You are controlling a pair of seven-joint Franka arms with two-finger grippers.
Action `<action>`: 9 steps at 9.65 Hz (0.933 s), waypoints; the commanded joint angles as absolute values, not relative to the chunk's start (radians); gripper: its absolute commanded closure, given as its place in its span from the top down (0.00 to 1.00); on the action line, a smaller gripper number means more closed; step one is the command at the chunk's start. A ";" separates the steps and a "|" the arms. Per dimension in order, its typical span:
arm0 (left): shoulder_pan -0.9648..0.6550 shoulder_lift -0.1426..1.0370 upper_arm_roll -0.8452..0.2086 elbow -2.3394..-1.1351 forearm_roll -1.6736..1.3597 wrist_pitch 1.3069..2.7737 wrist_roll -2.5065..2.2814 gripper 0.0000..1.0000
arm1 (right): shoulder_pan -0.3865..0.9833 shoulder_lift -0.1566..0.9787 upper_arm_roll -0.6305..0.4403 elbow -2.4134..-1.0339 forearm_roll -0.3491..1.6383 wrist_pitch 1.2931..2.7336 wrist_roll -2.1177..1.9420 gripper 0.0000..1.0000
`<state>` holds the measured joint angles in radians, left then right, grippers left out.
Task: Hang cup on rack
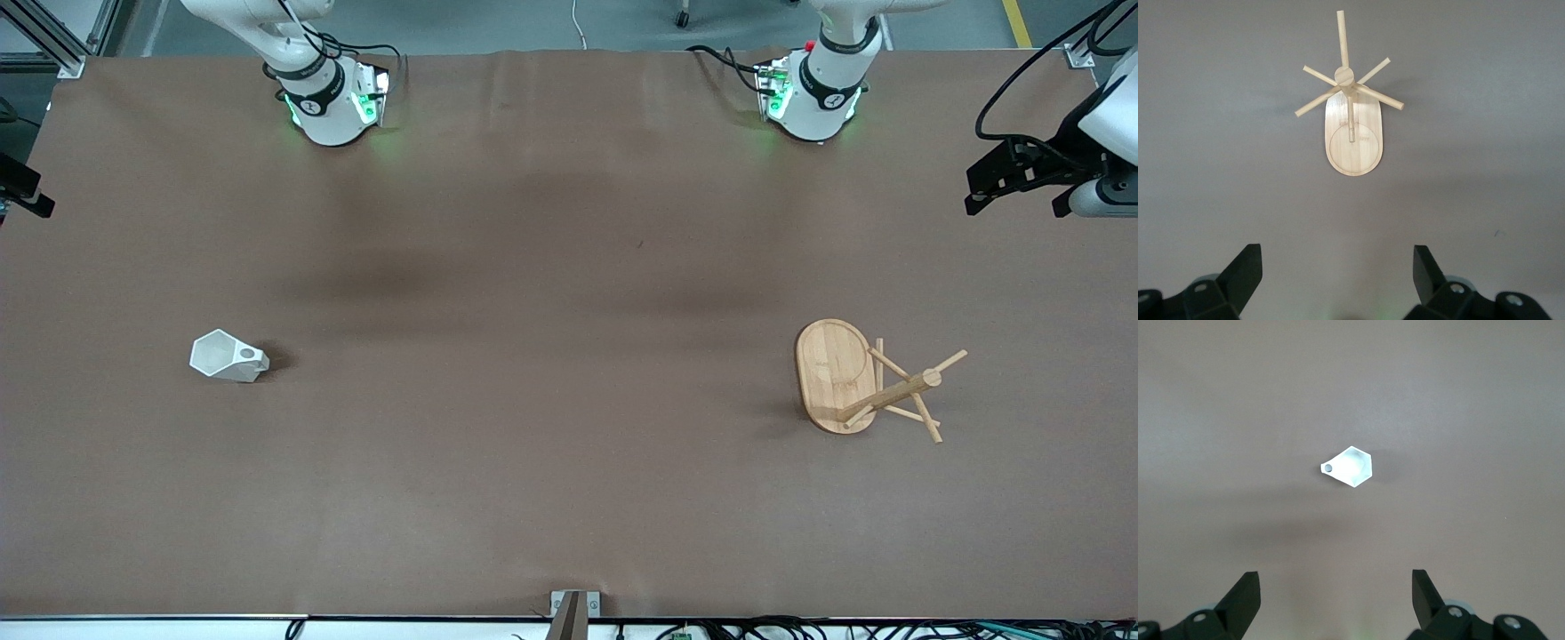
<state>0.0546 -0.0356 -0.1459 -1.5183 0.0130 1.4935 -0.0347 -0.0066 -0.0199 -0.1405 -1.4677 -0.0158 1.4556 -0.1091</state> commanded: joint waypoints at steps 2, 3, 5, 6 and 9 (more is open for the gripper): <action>0.060 -0.006 -0.143 -1.513 0.002 1.474 -0.023 1.00 | -0.011 -0.044 -0.132 -1.502 -0.023 1.476 -0.098 1.00; 0.060 -0.005 -0.144 -1.513 0.005 1.474 -0.023 1.00 | -0.011 -0.043 -0.132 -1.500 -0.023 1.479 -0.098 1.00; 0.060 -0.005 -0.143 -1.513 0.003 1.474 -0.021 1.00 | -0.014 -0.041 -0.132 -1.502 -0.023 1.493 -0.095 0.98; 0.061 -0.005 -0.143 -1.513 0.000 1.474 -0.018 1.00 | -0.018 -0.040 -0.132 -1.505 -0.018 1.497 -0.100 0.98; 0.061 0.006 -0.143 -1.514 0.000 1.474 -0.020 1.00 | -0.049 0.006 -0.133 -1.526 -0.018 1.532 -0.110 0.99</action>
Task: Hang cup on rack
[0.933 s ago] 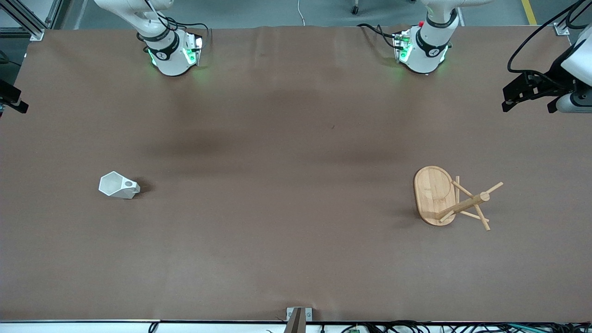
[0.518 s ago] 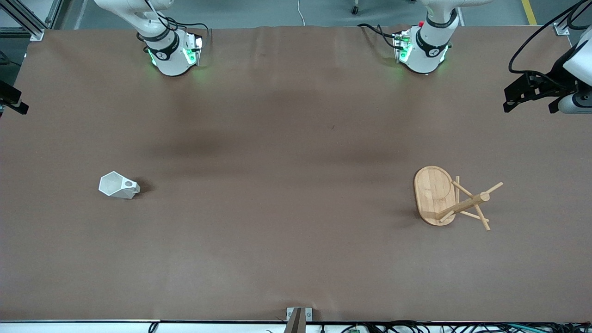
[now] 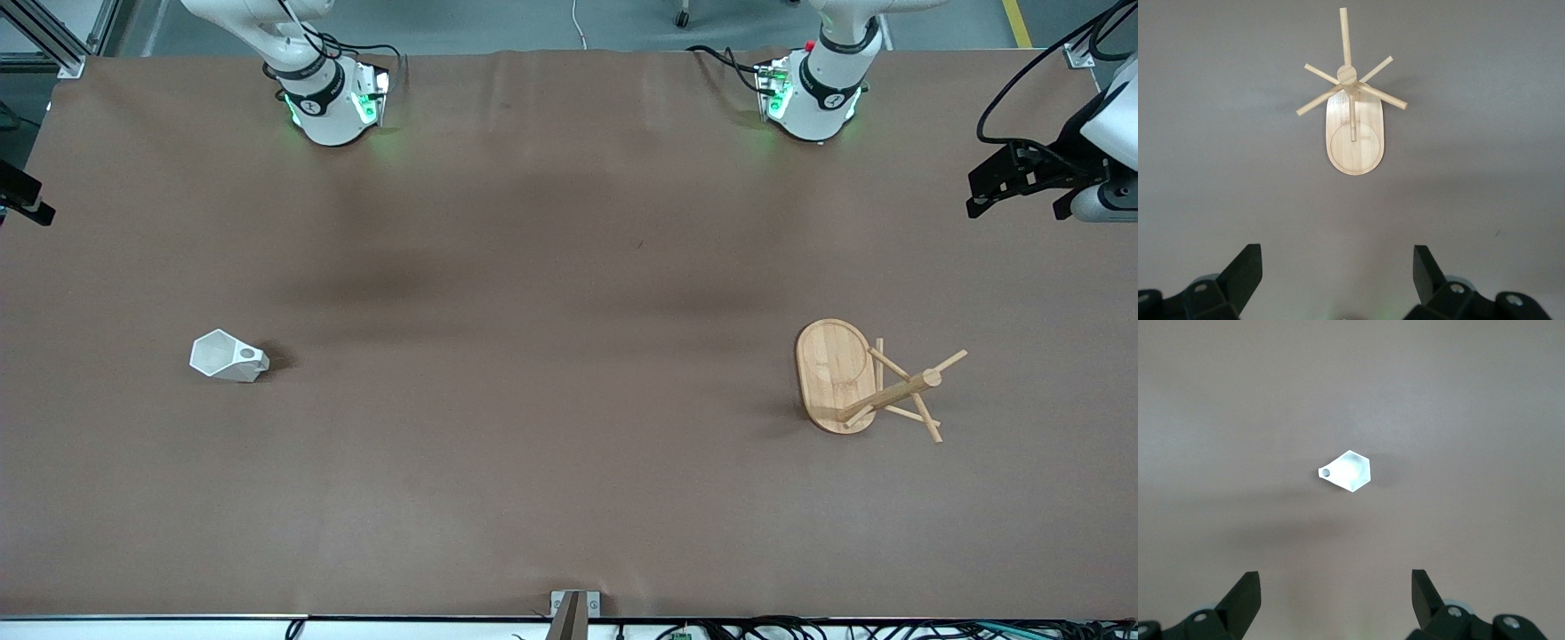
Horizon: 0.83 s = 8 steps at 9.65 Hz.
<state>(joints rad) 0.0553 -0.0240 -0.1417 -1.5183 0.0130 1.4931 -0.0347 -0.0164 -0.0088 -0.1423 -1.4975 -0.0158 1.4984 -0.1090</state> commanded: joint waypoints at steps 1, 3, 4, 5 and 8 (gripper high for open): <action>0.061 0.006 -0.143 -1.514 -0.002 1.474 -0.018 1.00 | -0.060 0.015 -0.133 -1.579 -0.018 1.604 -0.148 0.99; 0.060 0.008 -0.143 -1.514 -0.002 1.474 -0.018 1.00 | -0.084 0.034 -0.133 -1.728 -0.018 1.804 -0.202 0.99; 0.060 0.008 -0.143 -1.514 -0.002 1.474 -0.018 1.00 | -0.089 0.070 -0.133 -1.767 -0.018 1.868 -0.209 0.99; 0.060 0.009 -0.143 -1.513 -0.002 1.474 -0.018 1.00 | -0.095 0.115 -0.133 -1.793 -0.017 1.932 -0.210 0.99; 0.060 0.008 -0.144 -1.514 -0.002 1.474 -0.020 1.00 | -0.107 0.227 -0.130 -1.897 -0.015 2.159 -0.244 0.99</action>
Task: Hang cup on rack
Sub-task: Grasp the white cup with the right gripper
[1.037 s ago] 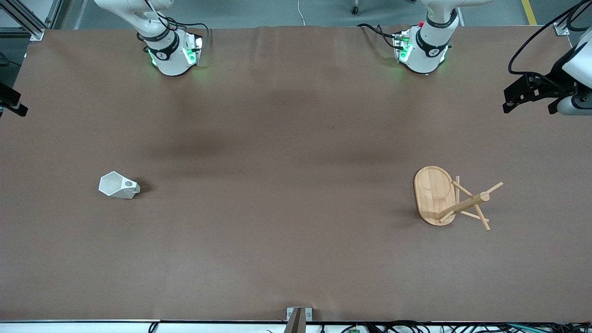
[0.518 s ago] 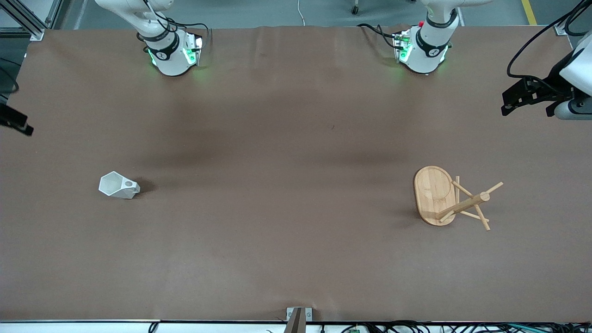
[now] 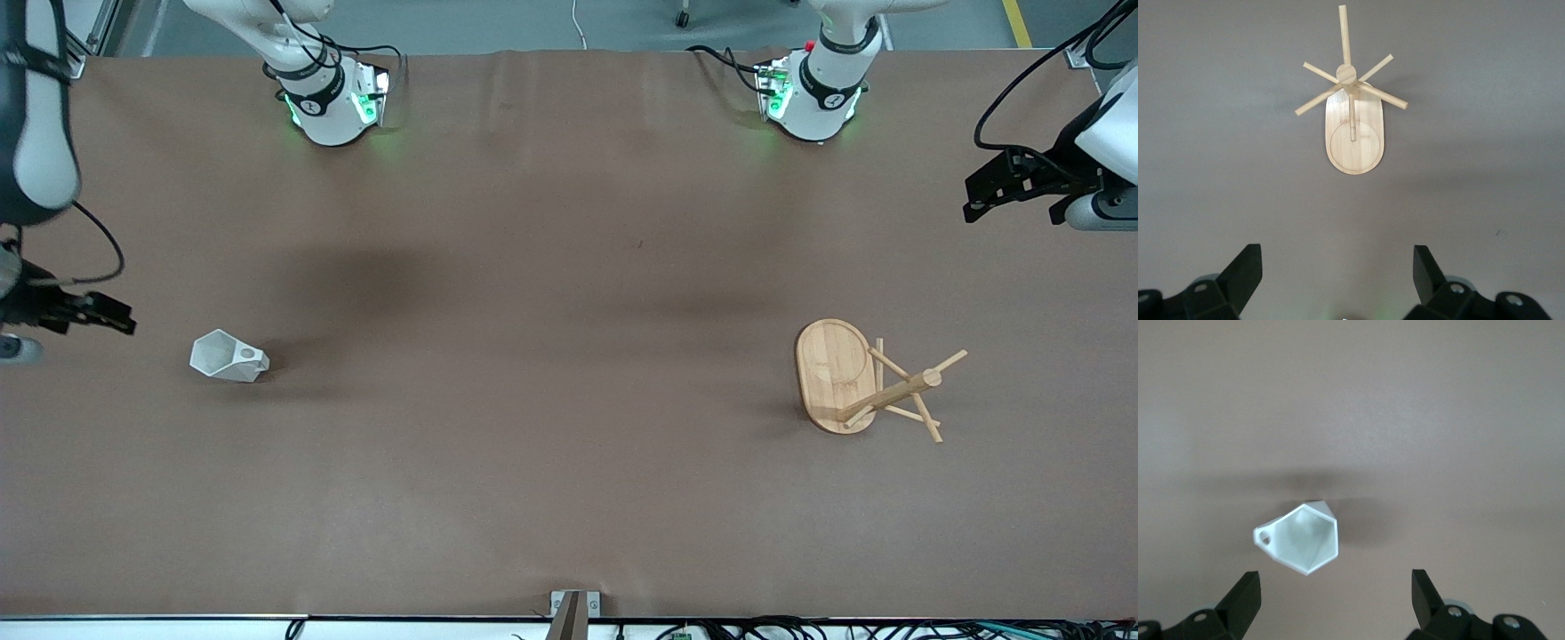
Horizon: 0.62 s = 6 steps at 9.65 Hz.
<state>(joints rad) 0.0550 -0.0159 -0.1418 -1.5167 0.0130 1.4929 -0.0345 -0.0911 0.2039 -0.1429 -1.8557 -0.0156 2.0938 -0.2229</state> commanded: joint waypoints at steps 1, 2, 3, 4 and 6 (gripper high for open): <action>0.060 0.008 -0.144 -1.514 -0.002 1.474 -0.020 1.00 | -0.106 0.260 -0.130 -1.914 -0.014 2.204 -0.244 0.97; 0.060 0.008 -0.144 -1.514 -0.002 1.474 -0.020 1.00 | -0.109 0.290 -0.129 -1.931 -0.014 2.242 -0.245 0.96; 0.060 0.009 -0.144 -1.514 -0.002 1.474 -0.020 1.00 | -0.109 0.307 -0.129 -1.957 -0.006 2.281 -0.245 0.95; 0.060 0.009 -0.144 -1.513 -0.002 1.476 -0.020 1.00 | -0.109 0.325 -0.127 -1.977 0.027 2.292 -0.247 0.93; 0.060 0.011 -0.144 -1.513 -0.002 1.476 -0.020 1.00 | -0.124 0.368 -0.127 -1.985 0.098 2.293 -0.338 0.89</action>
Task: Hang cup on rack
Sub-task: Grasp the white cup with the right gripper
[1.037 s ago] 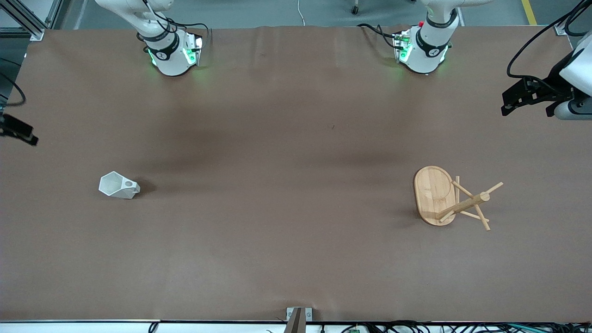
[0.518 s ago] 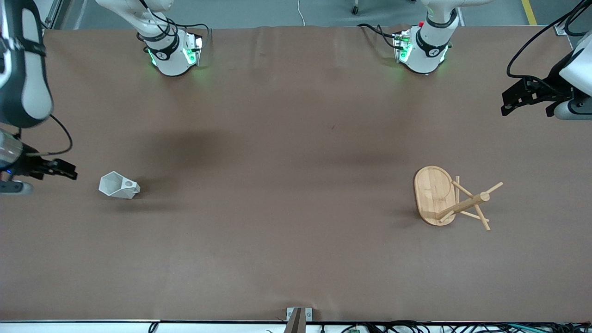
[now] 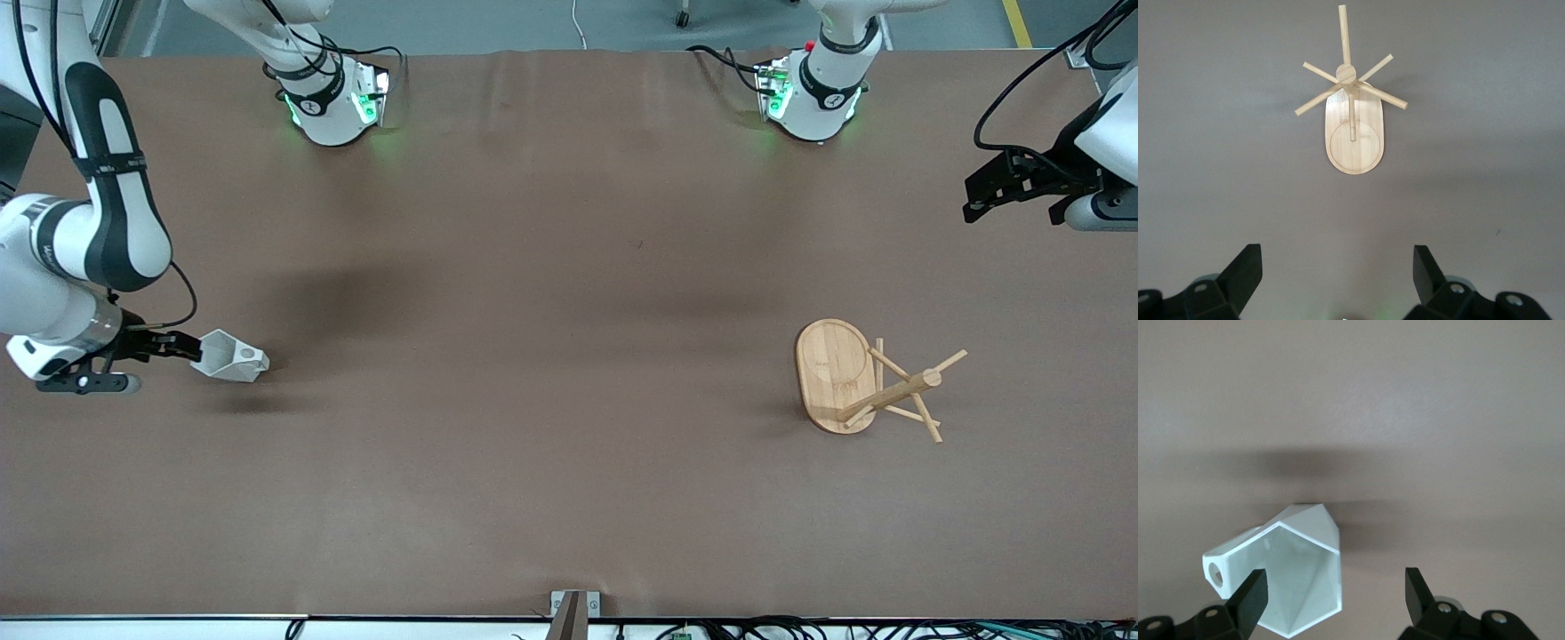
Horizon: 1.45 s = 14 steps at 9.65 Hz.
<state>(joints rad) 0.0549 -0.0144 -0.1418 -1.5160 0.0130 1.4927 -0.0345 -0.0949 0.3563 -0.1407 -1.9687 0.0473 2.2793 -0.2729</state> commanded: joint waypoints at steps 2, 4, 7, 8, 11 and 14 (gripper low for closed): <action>0.060 0.011 -0.144 -1.513 -0.002 1.476 -0.020 1.00 | -0.140 0.409 -0.129 -1.983 0.207 2.325 -0.454 0.84; 0.060 0.011 -0.143 -1.513 -0.002 1.476 -0.020 1.00 | -0.149 0.423 -0.129 -1.983 0.213 2.329 -0.476 0.45; 0.060 0.014 -0.143 -1.513 0.002 1.476 -0.023 1.00 | -0.143 0.420 -0.129 -1.980 0.215 2.326 -0.469 0.00; 0.060 0.012 -0.143 -1.513 0.000 1.476 -0.021 1.00 | -0.138 0.417 -0.129 -1.974 0.215 2.315 -0.459 0.00; 0.060 0.014 -0.143 -1.513 0.000 1.476 -0.021 1.00 | -0.133 0.368 -0.129 -1.921 0.213 2.223 -0.434 0.00; 0.060 0.014 -0.143 -1.513 -0.002 1.476 -0.021 1.00 | -0.071 0.296 -0.127 -1.857 0.213 2.102 -0.290 0.00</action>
